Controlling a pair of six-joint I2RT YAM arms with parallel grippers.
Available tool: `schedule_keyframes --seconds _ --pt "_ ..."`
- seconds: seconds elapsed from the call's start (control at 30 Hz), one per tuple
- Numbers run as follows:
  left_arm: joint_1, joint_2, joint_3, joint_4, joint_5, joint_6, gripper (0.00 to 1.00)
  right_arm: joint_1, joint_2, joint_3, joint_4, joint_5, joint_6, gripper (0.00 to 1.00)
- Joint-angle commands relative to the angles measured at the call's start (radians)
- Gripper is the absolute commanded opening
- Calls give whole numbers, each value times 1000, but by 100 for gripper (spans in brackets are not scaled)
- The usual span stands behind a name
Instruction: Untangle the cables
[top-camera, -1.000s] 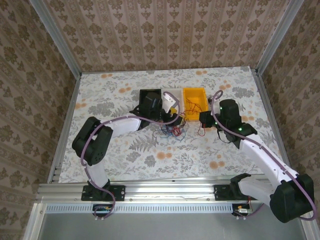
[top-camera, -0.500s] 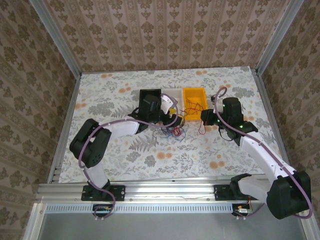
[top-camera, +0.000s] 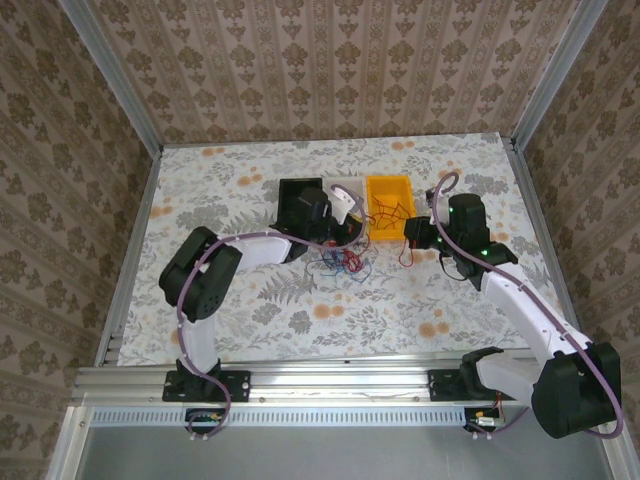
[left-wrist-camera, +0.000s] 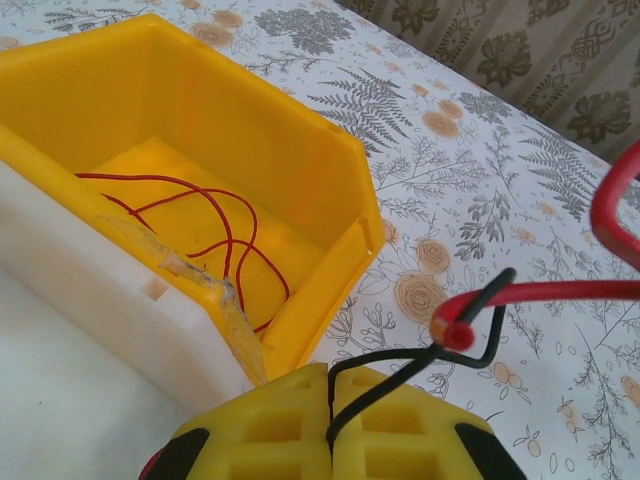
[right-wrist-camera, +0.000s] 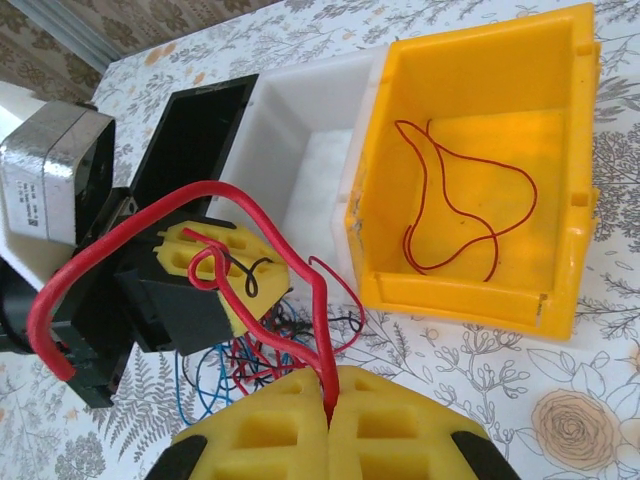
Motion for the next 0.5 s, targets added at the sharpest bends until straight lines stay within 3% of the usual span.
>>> schedule_keyframes --seconds 0.0,0.23,0.47 --pt "-4 -67 -28 11 -24 12 0 -1 13 29 -49 38 -2 3" --pt "-14 -105 -25 8 -88 52 0 57 39 35 -143 127 -37 3" --pt "-23 -105 -28 11 -267 88 0 74 11 22 -187 153 -65 2"
